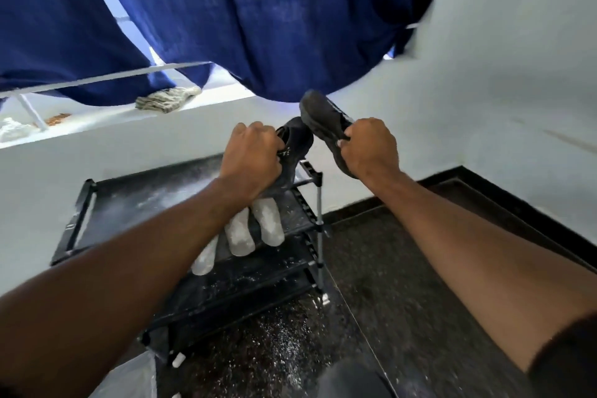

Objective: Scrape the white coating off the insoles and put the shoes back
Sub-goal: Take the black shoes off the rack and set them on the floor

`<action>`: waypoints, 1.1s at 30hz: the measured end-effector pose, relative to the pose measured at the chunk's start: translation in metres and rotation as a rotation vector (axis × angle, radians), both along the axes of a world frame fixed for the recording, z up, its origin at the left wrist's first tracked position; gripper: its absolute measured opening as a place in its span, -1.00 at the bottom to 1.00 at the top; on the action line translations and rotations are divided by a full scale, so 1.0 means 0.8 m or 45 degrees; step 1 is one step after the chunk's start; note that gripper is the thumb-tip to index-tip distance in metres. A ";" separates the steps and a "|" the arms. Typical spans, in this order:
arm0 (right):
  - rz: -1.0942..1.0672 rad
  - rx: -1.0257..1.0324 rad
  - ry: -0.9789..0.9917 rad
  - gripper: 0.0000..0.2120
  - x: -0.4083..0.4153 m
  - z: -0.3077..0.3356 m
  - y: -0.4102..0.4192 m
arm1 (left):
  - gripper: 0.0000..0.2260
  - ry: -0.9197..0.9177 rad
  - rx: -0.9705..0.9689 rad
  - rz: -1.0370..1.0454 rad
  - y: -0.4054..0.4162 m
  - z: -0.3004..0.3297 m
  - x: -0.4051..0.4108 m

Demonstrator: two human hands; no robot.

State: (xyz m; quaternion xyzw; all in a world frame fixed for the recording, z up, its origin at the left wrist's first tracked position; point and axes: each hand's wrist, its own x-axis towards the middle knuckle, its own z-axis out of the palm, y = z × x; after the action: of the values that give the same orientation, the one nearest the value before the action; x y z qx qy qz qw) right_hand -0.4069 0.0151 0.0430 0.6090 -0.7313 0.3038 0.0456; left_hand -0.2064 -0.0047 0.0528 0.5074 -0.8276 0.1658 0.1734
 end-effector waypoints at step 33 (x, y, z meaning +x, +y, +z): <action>-0.203 0.819 -0.118 -0.81 -0.134 -0.514 0.057 | -0.74 -0.389 0.672 -0.495 0.023 -0.525 -0.236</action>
State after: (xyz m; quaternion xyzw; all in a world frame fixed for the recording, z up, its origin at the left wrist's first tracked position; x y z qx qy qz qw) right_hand -0.5141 0.0608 -0.3682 0.5185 -0.8364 0.0803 -0.1585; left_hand -0.3953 0.0137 -0.3670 0.3371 -0.9394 -0.0158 -0.0608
